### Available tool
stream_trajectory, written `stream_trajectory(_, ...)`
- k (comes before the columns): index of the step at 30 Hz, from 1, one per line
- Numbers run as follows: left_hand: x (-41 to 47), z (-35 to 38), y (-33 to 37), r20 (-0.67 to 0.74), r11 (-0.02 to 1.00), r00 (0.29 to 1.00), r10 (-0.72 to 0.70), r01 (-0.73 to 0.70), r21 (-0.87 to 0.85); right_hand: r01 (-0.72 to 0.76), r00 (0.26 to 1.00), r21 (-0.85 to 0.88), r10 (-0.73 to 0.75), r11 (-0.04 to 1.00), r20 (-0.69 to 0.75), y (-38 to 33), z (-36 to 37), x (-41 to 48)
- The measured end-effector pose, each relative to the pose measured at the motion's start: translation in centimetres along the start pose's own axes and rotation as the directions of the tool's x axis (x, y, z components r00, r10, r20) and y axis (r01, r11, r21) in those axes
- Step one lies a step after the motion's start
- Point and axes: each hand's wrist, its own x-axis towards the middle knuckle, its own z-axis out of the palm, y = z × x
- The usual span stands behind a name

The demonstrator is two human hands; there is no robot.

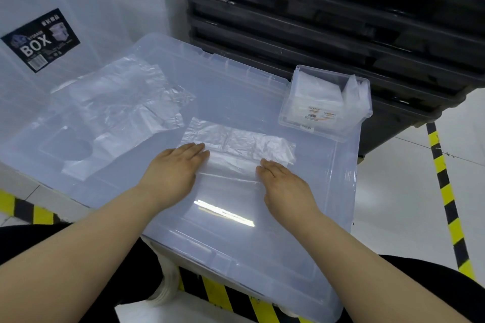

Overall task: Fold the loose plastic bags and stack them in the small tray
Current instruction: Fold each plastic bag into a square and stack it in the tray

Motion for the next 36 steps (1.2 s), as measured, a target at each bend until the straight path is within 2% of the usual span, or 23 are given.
stream_trajectory(2, 0.0, -0.3, -0.1, -0.108, 0.999, 0.993, 0.041, -0.041, 0.000, 0.026, 0.989, -0.022, -0.029, 0.999, -0.147, 0.1, 0.1, 0.4)
stream_trajectory(3, -0.1, -0.6, -0.1, -0.080, 0.999, 0.996, 0.043, -0.042, 0.015, 0.009, 0.981, -0.033, -0.016, 0.999, -0.191, 0.1, 0.0, 0.5)
stream_trajectory(6, -0.7, -1.2, -0.3, 0.137, 0.997, 0.989, 0.050, -0.057, 0.051, -0.067, 0.996, 0.044, 0.069, 0.997, -0.052, 0.3, -0.7, 0.5)
stream_trajectory(9, -1.8, -2.0, -0.6, 0.263, 0.991, 0.963, 0.050, -0.080, 0.107, -0.032, 0.999, 0.094, 0.031, 0.995, 0.016, 0.0, -1.6, 0.4)
stream_trajectory(11, -2.7, -2.9, -1.0, 0.367, 0.999, 0.930, 0.000, -0.018, 0.046, -0.013, 0.998, 0.148, 0.003, 0.989, 0.067, -0.3, -2.5, 0.2)
stream_trajectory(13, -2.9, -4.0, -1.6, 0.452, 0.994, 0.892, -0.021, 0.068, -0.087, -0.037, 0.995, 0.193, 0.018, 0.980, 0.101, -0.3, -3.2, 0.0)
stream_trajectory(17, -2.4, -4.5, -4.0, 0.430, 0.862, 0.901, -0.050, 0.257, -0.437, -0.162, 0.983, 0.306, 0.125, 0.938, 0.137, 0.7, -3.9, 0.3)
stream_trajectory(21, -1.8, -4.0, -4.5, 0.422, 0.674, 0.889, -0.177, 0.422, -0.607, -0.300, 0.954, 0.525, 0.232, 0.797, 0.192, 2.0, -3.7, 0.8)
stream_trajectory(24, -1.4, -3.4, -4.1, 0.385, 0.562, 0.866, -0.319, 0.500, -0.659, -0.368, 0.929, 0.604, 0.304, 0.706, 0.211, 2.4, -3.5, 0.9)
stream_trajectory(25, -1.2, -3.2, -3.9, 0.355, 0.580, 0.858, -0.372, 0.513, -0.632, -0.374, 0.926, 0.612, 0.319, 0.697, 0.203, 2.4, -3.4, 1.0)
stream_trajectory(26, -1.1, -3.1, -3.7, 0.310, 0.641, 0.846, -0.433, 0.531, -0.554, -0.375, 0.925, 0.613, 0.326, 0.696, 0.196, 2.4, -3.3, 1.0)
stream_trajectory(27, -1.1, -2.8, -3.5, 0.212, 0.724, 0.841, -0.497, 0.537, -0.433, -0.370, 0.926, 0.607, 0.327, 0.703, 0.187, 2.4, -3.2, 1.0)
stream_trajectory(28, -1.0, -2.6, -3.2, 0.047, 0.804, 0.851, -0.523, 0.511, -0.305, -0.363, 0.930, 0.592, 0.323, 0.719, 0.178, 2.4, -3.1, 1.1)
stream_trajectory(29, -1.0, -2.3, -2.8, -0.150, 0.875, 0.871, -0.469, 0.434, -0.217, -0.355, 0.933, 0.576, 0.316, 0.737, 0.170, 2.4, -3.0, 1.1)
stream_trajectory(31, -0.9, -0.9, -1.8, -0.392, 0.970, 0.888, -0.241, 0.205, -0.131, -0.345, 0.938, 0.556, 0.304, 0.756, 0.167, 2.4, -2.8, 1.2)
stream_trajectory(32, -0.9, -0.1, -0.8, -0.405, 0.990, 0.904, -0.134, 0.105, -0.091, -0.342, 0.939, 0.548, 0.301, 0.764, 0.167, 2.3, -2.6, 1.3)
stream_trajectory(33, -1.0, 0.9, 0.2, -0.336, 0.998, 0.941, -0.036, 0.019, -0.054, -0.341, 0.940, 0.539, 0.298, 0.770, 0.168, 2.3, -2.5, 1.3)
stream_trajectory(34, -1.2, 1.6, 1.1, -0.257, 0.999, 0.966, 0.034, -0.042, -0.029, -0.341, 0.940, 0.534, 0.295, 0.774, 0.173, 2.3, -2.5, 1.3)
stream_trajectory(36, -1.6, 2.1, 2.6, -0.018, 0.996, 0.997, 0.071, -0.072, -0.060, -0.347, 0.938, 0.558, 0.284, 0.754, 0.200, 2.2, -2.7, 1.2)
